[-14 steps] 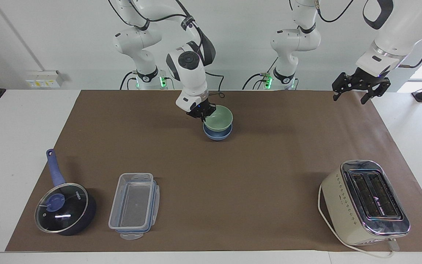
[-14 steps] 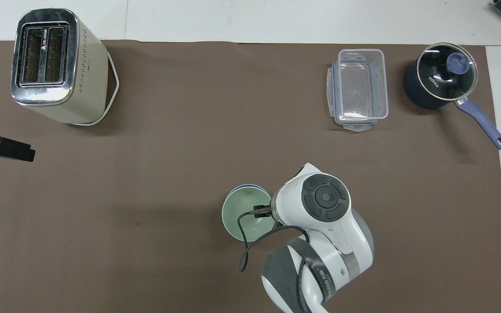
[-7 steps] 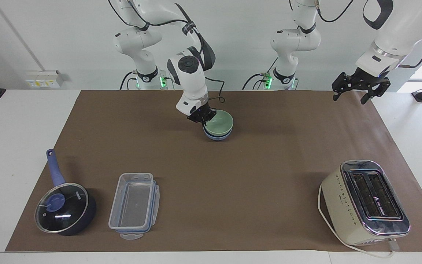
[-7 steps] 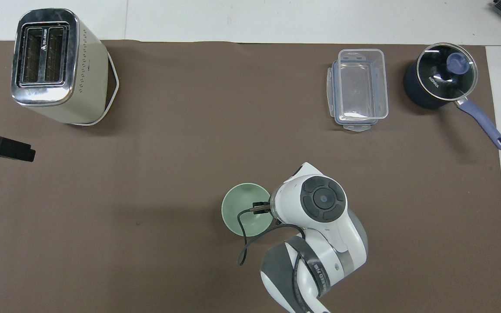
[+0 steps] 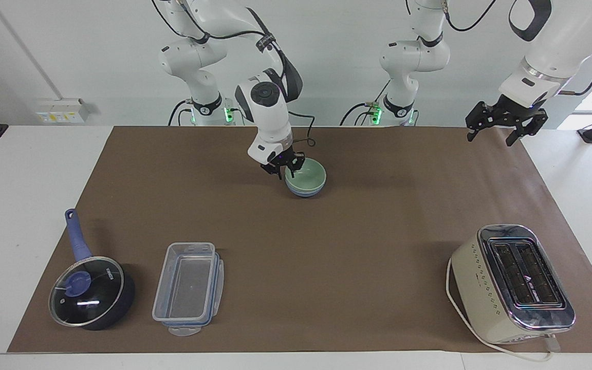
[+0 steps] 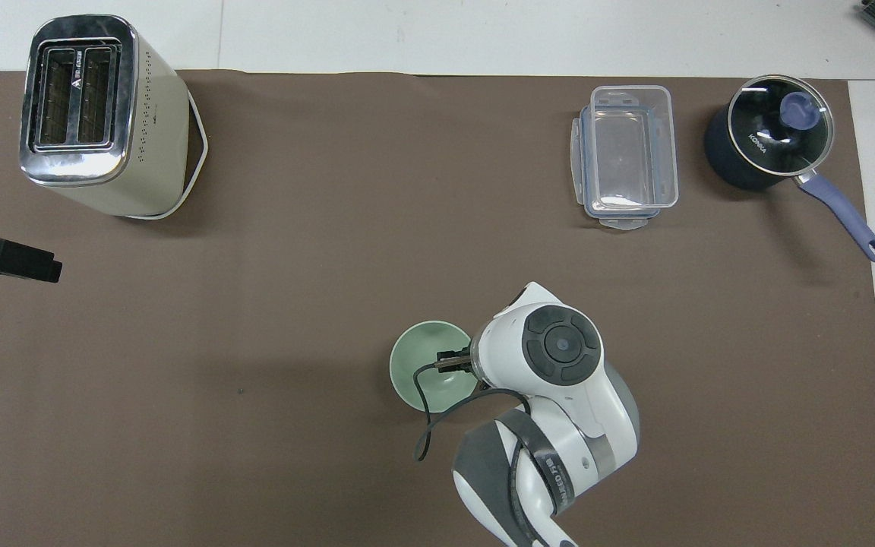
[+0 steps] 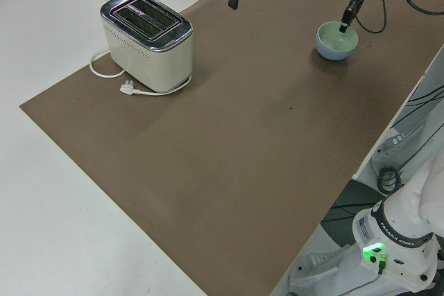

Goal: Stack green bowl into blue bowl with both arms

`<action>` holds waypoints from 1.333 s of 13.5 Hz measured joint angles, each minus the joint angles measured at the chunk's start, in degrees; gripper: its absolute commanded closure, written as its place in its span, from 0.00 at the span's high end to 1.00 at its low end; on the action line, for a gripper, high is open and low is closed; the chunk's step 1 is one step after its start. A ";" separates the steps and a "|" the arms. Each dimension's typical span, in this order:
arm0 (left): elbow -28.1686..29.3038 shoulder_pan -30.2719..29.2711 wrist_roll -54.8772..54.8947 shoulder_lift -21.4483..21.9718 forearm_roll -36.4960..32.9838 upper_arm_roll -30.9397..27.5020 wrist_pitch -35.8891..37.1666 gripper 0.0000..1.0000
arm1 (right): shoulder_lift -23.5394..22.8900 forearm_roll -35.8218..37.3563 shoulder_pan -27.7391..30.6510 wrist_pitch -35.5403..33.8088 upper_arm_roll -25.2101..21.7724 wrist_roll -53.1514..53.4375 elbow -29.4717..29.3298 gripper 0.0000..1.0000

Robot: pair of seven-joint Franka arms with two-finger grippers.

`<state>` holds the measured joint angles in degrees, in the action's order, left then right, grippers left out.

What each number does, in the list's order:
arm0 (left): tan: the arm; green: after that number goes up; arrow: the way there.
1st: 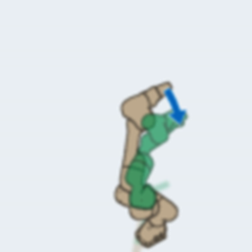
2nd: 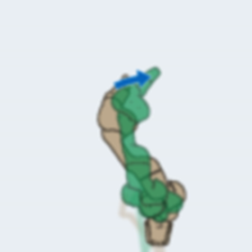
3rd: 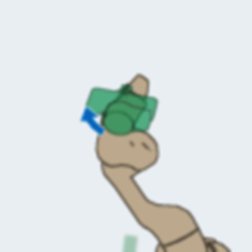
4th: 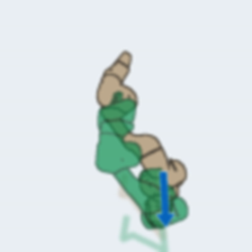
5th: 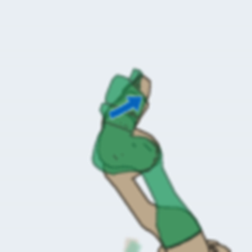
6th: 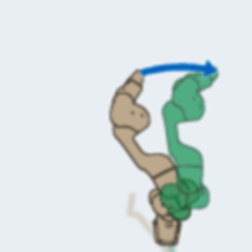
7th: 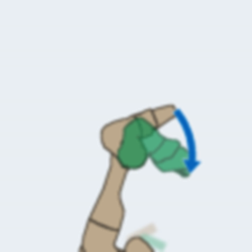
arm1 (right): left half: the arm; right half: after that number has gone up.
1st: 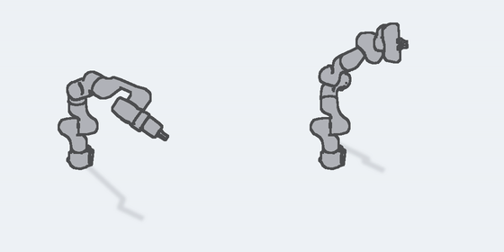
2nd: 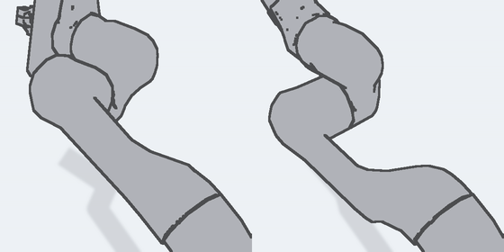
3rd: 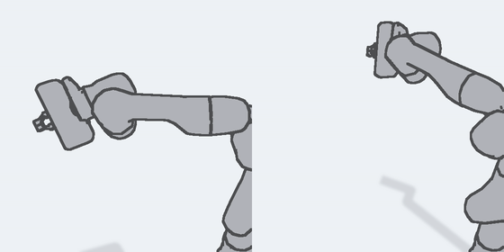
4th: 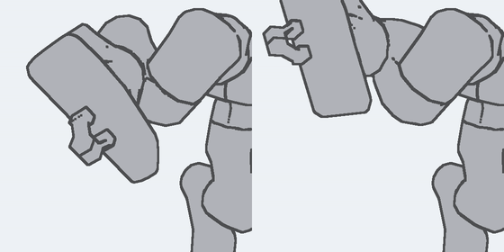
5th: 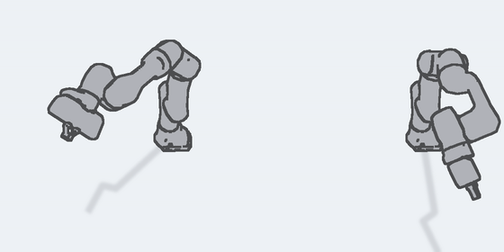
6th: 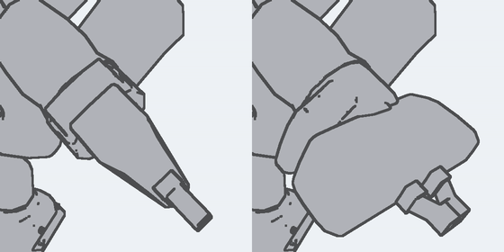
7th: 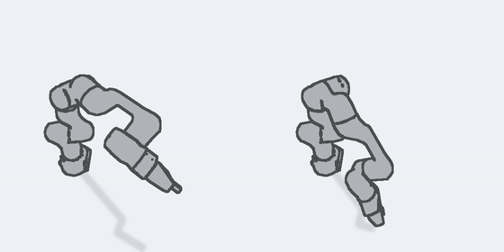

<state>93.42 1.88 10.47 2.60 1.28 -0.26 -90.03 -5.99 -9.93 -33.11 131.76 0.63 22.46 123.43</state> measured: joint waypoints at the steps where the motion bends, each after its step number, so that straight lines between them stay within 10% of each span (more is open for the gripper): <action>1: 0.00 0.00 0.00 0.00 0.00 0.01 0.00 1.00 | 0.21 0.00 0.06 -0.15 -0.02 0.00 -0.83 1.00; 18: 0.00 0.00 0.00 0.00 0.00 0.22 0.00 1.00 | 10.63 7.26 26.85 -30.93 -1.83 -5.84 -20.87 1.00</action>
<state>93.42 1.89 10.47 2.60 1.28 -0.04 -90.03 4.64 -2.67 -6.26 100.82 -1.20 16.62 102.56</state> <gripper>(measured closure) 0.000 0.000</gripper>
